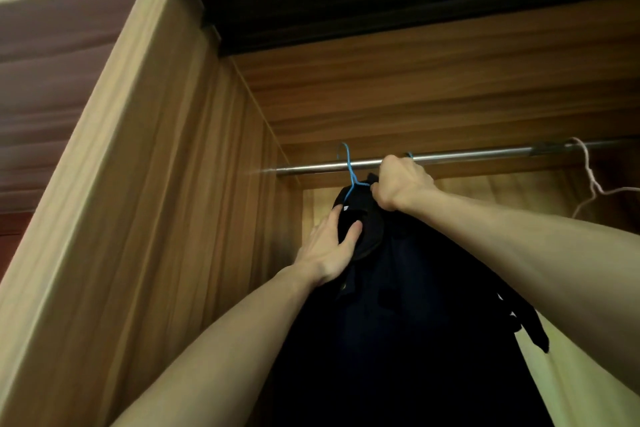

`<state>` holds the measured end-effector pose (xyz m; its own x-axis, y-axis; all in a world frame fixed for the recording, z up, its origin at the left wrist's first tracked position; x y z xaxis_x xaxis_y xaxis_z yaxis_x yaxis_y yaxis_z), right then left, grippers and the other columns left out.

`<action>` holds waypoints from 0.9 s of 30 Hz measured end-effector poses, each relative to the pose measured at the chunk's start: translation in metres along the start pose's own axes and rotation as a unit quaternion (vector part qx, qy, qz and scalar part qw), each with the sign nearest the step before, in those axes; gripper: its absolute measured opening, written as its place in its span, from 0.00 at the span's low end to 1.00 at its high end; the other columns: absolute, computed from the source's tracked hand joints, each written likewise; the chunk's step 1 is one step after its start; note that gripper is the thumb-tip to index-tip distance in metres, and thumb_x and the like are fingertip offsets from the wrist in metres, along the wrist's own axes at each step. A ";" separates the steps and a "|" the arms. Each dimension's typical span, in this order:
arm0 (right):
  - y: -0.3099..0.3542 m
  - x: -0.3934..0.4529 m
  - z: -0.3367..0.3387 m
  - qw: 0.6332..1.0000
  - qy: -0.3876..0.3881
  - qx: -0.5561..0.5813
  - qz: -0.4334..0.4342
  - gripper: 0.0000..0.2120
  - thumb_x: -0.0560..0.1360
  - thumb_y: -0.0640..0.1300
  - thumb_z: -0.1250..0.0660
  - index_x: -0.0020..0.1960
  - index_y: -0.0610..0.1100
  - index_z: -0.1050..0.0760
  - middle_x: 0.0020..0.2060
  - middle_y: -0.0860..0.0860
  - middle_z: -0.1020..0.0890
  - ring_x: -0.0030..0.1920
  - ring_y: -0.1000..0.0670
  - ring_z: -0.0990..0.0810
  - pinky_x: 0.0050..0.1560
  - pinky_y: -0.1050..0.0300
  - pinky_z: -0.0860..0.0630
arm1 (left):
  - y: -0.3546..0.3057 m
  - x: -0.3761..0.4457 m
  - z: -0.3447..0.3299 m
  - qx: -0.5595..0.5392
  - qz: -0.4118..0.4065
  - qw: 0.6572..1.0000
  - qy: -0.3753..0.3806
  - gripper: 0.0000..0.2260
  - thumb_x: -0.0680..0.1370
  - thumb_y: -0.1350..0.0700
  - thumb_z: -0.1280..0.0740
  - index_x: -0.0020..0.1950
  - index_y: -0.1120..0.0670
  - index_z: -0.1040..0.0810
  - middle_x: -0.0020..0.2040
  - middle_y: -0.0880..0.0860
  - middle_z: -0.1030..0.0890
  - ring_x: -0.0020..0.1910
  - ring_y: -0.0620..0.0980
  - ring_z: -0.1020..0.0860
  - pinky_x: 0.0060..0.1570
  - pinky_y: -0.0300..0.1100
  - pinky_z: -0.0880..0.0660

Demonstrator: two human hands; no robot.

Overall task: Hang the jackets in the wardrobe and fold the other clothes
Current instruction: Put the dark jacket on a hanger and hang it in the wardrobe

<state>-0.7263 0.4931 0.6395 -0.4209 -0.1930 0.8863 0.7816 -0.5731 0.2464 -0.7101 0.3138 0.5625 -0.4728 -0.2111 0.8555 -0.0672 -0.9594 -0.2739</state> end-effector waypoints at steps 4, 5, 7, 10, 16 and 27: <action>-0.007 -0.010 -0.020 1.000 0.020 -0.007 -0.006 0.12 0.80 0.46 0.31 0.41 0.46 0.31 0.57 0.42 0.18 0.55 0.38 0.19 0.46 0.51 0.29 | 0.008 -0.008 -0.009 -0.008 0.006 1.000 0.015 0.32 0.81 0.31 0.48 0.83 0.41 0.45 0.81 0.47 0.35 0.78 0.52 0.34 0.75 0.55 0.35; -0.008 -0.013 -0.025 1.000 0.024 -0.009 -0.011 0.14 0.80 0.46 0.31 0.39 0.46 0.32 0.57 0.42 0.18 0.54 0.38 0.19 0.46 0.51 0.29 | 0.011 -0.012 -0.012 -0.006 0.011 1.000 0.022 0.32 0.81 0.31 0.48 0.83 0.42 0.46 0.81 0.47 0.35 0.78 0.52 0.34 0.75 0.55 0.35; -0.007 -0.017 -0.032 0.999 0.028 -0.004 -0.017 0.15 0.80 0.46 0.30 0.39 0.47 0.32 0.56 0.43 0.18 0.56 0.38 0.19 0.45 0.51 0.30 | 0.017 -0.020 -0.016 0.001 0.017 1.000 0.025 0.31 0.82 0.33 0.47 0.83 0.43 0.45 0.81 0.48 0.36 0.78 0.52 0.35 0.75 0.55 0.35; -0.004 -0.019 -0.032 0.999 0.040 0.018 -0.027 0.12 0.80 0.48 0.29 0.43 0.46 0.30 0.53 0.44 0.20 0.53 0.39 0.20 0.46 0.52 0.30 | 0.021 -0.029 -0.015 0.002 0.027 0.999 0.021 0.29 0.84 0.34 0.47 0.83 0.43 0.44 0.81 0.48 0.35 0.77 0.53 0.35 0.73 0.54 0.34; 0.007 -0.034 -0.020 0.998 0.051 -0.028 0.014 0.12 0.82 0.52 0.33 0.48 0.45 0.29 0.44 0.48 0.27 0.46 0.43 0.26 0.44 0.51 0.29 | 0.017 -0.048 -0.011 0.028 0.029 0.999 0.023 0.29 0.84 0.34 0.48 0.83 0.44 0.45 0.82 0.48 0.36 0.78 0.53 0.36 0.75 0.56 0.36; 0.010 -0.116 -0.012 0.946 -0.017 -0.278 0.165 0.24 0.84 0.56 0.42 0.73 0.42 0.32 0.68 0.43 0.24 0.69 0.41 0.27 0.69 0.47 0.32 | -0.024 -0.099 0.002 0.048 -0.031 0.998 -0.022 0.25 0.85 0.39 0.44 0.81 0.45 0.37 0.76 0.48 0.28 0.77 0.49 0.34 0.73 0.49 0.34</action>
<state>-0.6751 0.4999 0.5342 -0.1738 -0.4139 0.8936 0.5012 -0.8182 -0.2816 -0.6594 0.3576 0.4850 -0.4313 -0.1575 0.8884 -0.0091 -0.9838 -0.1789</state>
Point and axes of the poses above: each hand's wrist, its own x-axis towards the middle knuckle, its own z-axis out of the back of the hand, y = z × x, the point moved 7 cm from there along x, towards the middle knuckle
